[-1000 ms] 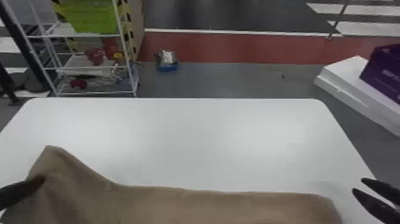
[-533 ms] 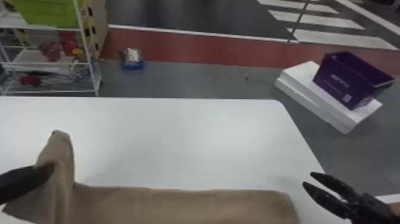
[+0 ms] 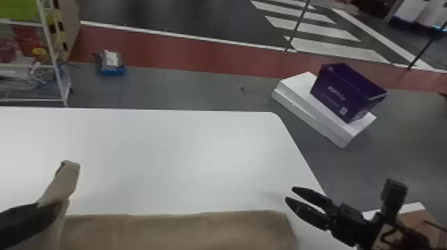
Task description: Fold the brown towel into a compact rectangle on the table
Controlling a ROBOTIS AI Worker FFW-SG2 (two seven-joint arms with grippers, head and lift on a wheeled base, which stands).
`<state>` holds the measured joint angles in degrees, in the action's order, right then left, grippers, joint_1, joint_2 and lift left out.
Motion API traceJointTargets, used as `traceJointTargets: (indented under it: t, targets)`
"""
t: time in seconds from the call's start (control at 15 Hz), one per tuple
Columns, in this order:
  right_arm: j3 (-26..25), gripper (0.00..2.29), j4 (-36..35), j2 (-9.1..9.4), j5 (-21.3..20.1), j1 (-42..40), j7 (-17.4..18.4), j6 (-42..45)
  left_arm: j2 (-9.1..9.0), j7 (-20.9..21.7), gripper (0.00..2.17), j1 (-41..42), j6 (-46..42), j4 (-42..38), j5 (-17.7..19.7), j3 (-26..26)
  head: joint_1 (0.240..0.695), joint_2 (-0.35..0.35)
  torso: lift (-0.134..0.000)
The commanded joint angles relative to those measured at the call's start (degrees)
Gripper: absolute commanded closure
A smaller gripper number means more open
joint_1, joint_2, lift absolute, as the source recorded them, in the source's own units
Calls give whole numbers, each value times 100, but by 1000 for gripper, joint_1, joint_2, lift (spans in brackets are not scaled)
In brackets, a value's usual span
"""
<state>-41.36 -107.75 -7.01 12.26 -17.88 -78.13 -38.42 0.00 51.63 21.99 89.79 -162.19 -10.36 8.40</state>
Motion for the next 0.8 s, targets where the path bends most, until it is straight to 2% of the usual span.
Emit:
traceJointTargets:
  t: [0.0,0.13,0.2,0.27,0.33,0.4,0.47,0.67,0.73]
  targets:
    - [189,191,-132,6,-4,-14,-19,-250,-15,-13,1420,-108,24,73,43,-84,695,-334,-124]
    - [198,279,-387,15,-13,-102,-19,-443,-15,40,1420,-292,24,73,192,-14,695,-321,-124]
    - [207,299,-493,15,-66,-155,-19,-479,-15,49,1420,-354,24,73,421,109,695,-312,-124]
    - [216,505,-554,-3,-101,-172,-19,-496,-15,49,1420,-433,24,73,711,294,695,-310,-124]
    - [216,961,-545,-82,-110,-172,-19,-531,-15,49,1420,-512,24,73,931,426,695,-310,-124]
    - [207,1750,-502,-134,-101,-172,-19,-584,-15,49,1420,-591,24,56,1054,496,695,-309,-124]
    - [216,1929,-431,-231,-145,-181,-19,-566,-15,49,1420,-644,24,47,1098,496,695,-311,-124]
    - [488,2020,-62,-591,-233,-146,-19,-619,-15,49,1420,-819,24,65,1159,549,695,-326,-124]
    - [638,2020,43,-618,-285,-93,-19,-619,-15,49,1420,-872,24,82,1247,663,695,-333,-124]
